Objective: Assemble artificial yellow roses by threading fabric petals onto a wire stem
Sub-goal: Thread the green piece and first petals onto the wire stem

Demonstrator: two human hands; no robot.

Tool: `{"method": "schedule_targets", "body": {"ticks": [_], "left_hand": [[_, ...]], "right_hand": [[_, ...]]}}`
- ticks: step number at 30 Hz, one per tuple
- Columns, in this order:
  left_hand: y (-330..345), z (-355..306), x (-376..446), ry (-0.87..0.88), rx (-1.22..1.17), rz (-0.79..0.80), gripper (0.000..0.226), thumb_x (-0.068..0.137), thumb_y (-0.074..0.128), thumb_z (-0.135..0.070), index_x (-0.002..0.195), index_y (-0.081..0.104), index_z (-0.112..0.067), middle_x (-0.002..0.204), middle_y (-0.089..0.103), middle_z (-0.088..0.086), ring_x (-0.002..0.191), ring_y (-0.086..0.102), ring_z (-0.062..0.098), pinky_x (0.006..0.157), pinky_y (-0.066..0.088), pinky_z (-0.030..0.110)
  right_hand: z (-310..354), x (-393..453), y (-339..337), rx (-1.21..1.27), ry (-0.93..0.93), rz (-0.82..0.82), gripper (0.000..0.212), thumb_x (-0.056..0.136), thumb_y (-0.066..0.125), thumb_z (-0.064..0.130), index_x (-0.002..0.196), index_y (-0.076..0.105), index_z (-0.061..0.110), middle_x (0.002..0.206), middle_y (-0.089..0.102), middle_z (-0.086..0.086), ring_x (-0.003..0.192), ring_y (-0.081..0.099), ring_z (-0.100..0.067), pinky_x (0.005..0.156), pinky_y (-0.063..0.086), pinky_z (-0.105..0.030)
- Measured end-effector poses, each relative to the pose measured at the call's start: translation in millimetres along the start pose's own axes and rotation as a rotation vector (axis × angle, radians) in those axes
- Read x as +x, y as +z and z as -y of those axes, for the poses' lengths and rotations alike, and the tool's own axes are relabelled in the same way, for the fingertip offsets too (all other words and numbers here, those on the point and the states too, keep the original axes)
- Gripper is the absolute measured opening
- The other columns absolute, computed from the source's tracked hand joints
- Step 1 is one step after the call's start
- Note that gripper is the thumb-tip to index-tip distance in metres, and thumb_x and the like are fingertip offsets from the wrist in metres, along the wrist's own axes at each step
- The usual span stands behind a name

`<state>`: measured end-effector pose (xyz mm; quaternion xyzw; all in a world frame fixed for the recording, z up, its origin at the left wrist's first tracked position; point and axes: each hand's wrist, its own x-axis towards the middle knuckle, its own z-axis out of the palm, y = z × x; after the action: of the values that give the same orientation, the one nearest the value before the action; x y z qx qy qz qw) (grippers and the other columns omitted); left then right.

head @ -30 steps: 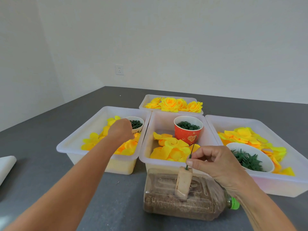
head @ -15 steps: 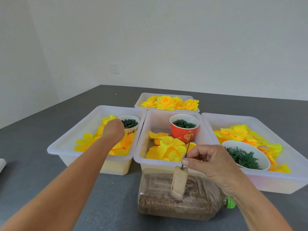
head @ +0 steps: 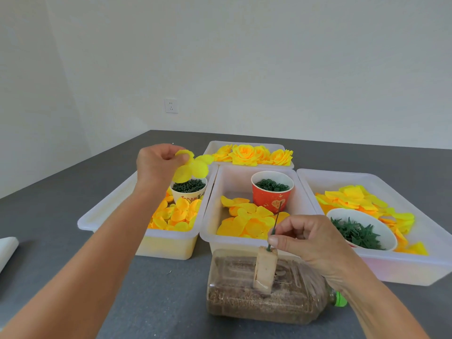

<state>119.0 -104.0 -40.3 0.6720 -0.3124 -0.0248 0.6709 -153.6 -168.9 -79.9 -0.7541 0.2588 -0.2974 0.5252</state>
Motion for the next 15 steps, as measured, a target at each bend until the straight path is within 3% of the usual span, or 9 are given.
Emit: {"method": "schedule_targets", "body": {"ticks": [3,6,12,15], "left_hand": [[12.3,-15.6,-17.1,0.080,-0.111,0.131,0.021,0.077,0.069,0.003,0.078,0.069,-0.018,0.070,0.070,0.000,0.061,0.063,0.009,0.057,0.050,0.022],[25.3,-24.1,-33.4,0.110,-0.194,0.229,0.027,0.076,0.065,0.013,0.079,0.068,-0.014,0.062,0.069,-0.009,0.058,0.063,0.003,0.057,0.051,0.016],[49.1,-30.0,-56.5,0.109,-0.251,0.319,0.027,0.074,0.065,0.015,0.076,0.067,-0.012,0.072,0.067,0.005,0.064,0.059,0.012,0.061,0.050,0.019],[58.9,-30.5,-63.4,0.100,-0.278,0.327,0.028,0.074,0.066,0.014,0.073,0.066,-0.015,0.074,0.066,0.011,0.070,0.057,0.022,0.070,0.050,0.033]], "right_hand": [[-1.1,0.3,0.0,0.049,0.008,0.005,0.014,0.067,0.078,0.002,0.063,0.073,0.014,0.069,0.071,-0.001,0.064,0.064,-0.006,0.062,0.050,-0.015],[-1.4,-0.5,0.0,0.087,0.011,0.020,0.015,0.068,0.076,-0.002,0.068,0.073,0.013,0.069,0.072,-0.001,0.064,0.065,-0.005,0.061,0.050,-0.014],[-3.8,0.6,-0.3,0.092,0.002,0.021,0.018,0.070,0.074,-0.006,0.068,0.072,0.013,0.067,0.071,0.004,0.063,0.064,-0.002,0.060,0.049,-0.012],[-5.9,2.0,-2.1,0.079,0.003,0.032,0.016,0.070,0.075,-0.003,0.070,0.073,0.013,0.069,0.072,0.003,0.065,0.065,-0.003,0.062,0.050,-0.013]]}}
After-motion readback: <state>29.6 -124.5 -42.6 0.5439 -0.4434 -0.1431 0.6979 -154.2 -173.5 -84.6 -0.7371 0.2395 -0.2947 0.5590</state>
